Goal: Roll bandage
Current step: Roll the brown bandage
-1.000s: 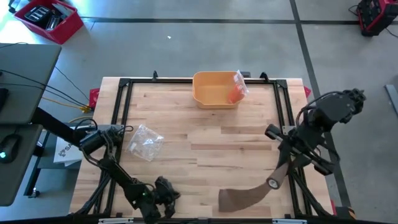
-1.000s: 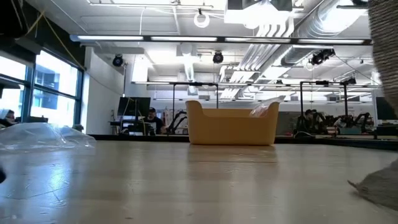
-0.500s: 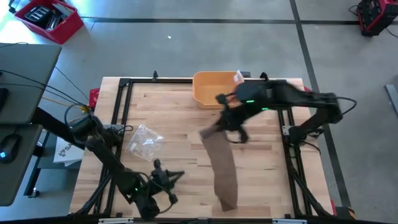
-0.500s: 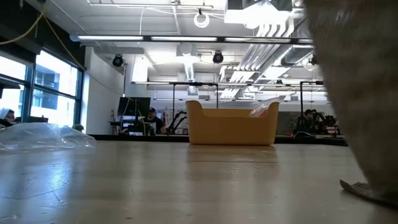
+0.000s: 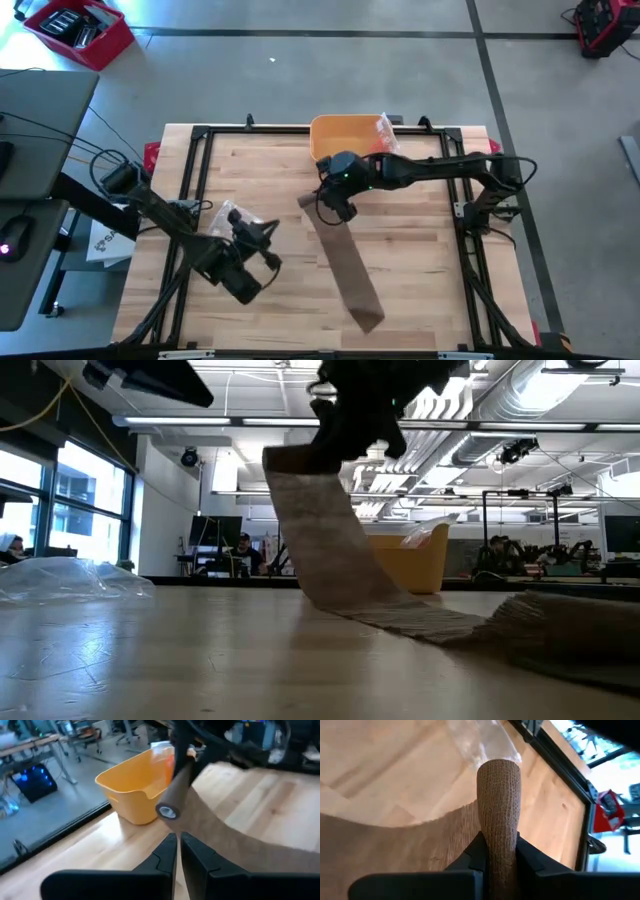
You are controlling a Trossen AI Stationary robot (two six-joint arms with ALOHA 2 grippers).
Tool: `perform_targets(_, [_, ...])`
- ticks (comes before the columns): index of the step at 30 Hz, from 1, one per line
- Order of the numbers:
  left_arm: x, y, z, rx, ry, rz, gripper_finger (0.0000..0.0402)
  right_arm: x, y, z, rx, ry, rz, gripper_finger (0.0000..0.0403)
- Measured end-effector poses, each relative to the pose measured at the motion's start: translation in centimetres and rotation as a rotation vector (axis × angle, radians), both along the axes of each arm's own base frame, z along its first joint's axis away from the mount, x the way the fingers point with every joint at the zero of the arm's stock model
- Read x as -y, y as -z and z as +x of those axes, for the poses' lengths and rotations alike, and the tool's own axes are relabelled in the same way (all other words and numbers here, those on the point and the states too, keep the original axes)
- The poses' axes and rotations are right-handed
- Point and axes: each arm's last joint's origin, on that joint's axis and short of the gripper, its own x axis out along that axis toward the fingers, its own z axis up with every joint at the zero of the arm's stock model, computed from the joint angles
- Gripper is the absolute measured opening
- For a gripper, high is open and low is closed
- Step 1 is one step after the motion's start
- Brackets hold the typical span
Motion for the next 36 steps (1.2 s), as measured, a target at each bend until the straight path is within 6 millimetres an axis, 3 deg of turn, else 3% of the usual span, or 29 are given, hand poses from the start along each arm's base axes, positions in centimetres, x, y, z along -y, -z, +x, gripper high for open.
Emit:
perform_targets(4, [-0.8,0.5,-0.5,0.07,-0.035,-0.06,0.0035,1.6,1.9,-0.6,0.026,-0.003,0.096,0.0036])
perform_targets(7, [-0.5,1.5,-0.6,0.11,-0.018,-0.049,0.0047,2.5,3.4,-1.4,0.017,-0.06,0.232,0.0038])
perform_targets(11, [-0.2,3.2,-0.1,0.145,0.007,-0.07,0.0058,2.9,4.4,-1.9,0.005,-0.082,0.267,0.0037])
perform_targets(15, [0.0,3.6,1.6,0.133,0.086,-0.093,0.006,1.8,4.8,-2.0,-0.023,-0.132,0.297,0.0039])
perform_targets(20, [-0.3,2.3,3.6,0.115,0.203,-0.058,0.0061,-0.1,5.0,-2.2,-0.071,-0.251,0.377,0.0042])
perform_targets(26, [-0.1,1.3,4.7,0.081,0.431,-0.039,0.0063,-1.5,3.1,-3.8,-0.107,-0.316,0.427,0.0044])
perform_targets(30, [-0.3,1.1,5.3,0.115,0.547,-0.136,0.0082,-1.8,1.0,-4.9,-0.068,-0.366,0.465,0.0044])
perform_targets(36, [-1.3,0.8,5.9,0.158,0.499,-0.156,0.0096,-2.0,-1.0,-5.9,-0.014,-0.389,0.498,0.0045])
